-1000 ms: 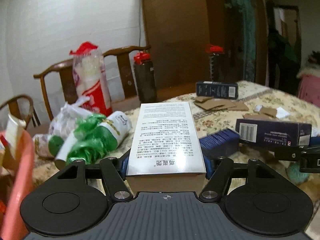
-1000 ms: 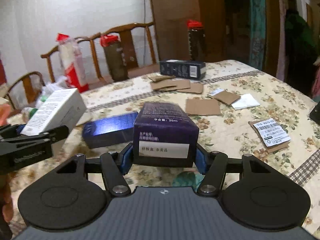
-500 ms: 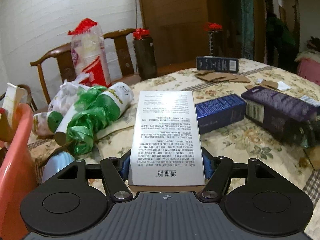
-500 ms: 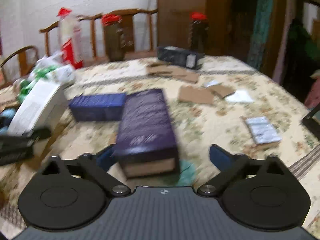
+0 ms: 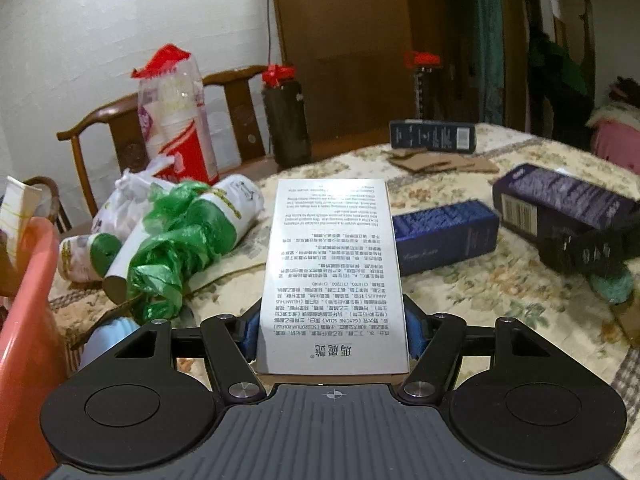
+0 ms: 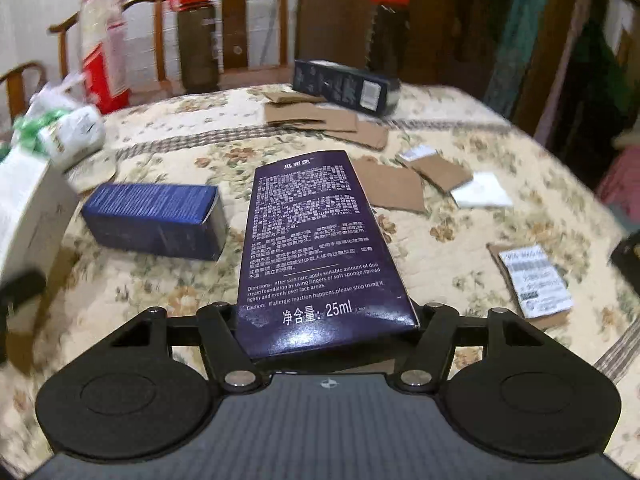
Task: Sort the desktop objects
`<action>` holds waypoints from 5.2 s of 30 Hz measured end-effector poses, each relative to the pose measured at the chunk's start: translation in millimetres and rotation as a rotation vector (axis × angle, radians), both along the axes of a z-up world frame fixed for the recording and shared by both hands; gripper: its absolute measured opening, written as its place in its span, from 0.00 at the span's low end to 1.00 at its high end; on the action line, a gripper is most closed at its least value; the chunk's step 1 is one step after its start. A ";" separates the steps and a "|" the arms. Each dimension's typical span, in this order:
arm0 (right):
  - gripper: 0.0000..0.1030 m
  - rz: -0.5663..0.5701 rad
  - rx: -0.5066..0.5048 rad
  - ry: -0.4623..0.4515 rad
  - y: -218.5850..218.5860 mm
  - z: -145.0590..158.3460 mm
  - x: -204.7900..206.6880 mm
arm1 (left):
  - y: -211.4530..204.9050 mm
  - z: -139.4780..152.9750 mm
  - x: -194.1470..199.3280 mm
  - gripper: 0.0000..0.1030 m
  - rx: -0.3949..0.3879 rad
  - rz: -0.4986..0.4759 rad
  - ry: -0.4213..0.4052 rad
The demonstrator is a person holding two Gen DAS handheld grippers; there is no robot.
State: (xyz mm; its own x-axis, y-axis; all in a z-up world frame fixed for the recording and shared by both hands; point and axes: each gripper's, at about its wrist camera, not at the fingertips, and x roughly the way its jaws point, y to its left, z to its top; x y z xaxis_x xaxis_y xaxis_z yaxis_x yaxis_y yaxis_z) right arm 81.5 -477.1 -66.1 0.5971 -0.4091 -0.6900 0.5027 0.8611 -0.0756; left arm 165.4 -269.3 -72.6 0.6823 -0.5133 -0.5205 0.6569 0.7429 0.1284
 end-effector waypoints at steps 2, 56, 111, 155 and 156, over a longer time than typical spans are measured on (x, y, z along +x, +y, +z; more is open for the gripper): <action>0.66 0.003 -0.019 -0.015 5.4 1.6 -5.8 | 1.1 6.1 -6.2 0.64 -0.017 -0.005 -0.022; 0.68 0.571 0.100 -0.417 349.3 141.0 70.5 | 263.4 118.2 -38.2 0.90 -0.011 0.435 -0.198; 0.94 0.330 0.013 -0.182 50.1 35.8 -10.9 | 36.8 24.9 -76.4 1.00 -0.027 0.093 -0.073; 0.38 0.402 0.075 -0.050 26.5 4.3 56.4 | -35.6 16.1 120.1 1.00 0.109 0.288 -0.102; 0.38 0.400 0.085 -0.054 26.4 4.0 55.8 | -37.2 12.0 124.8 1.00 0.119 0.285 -0.094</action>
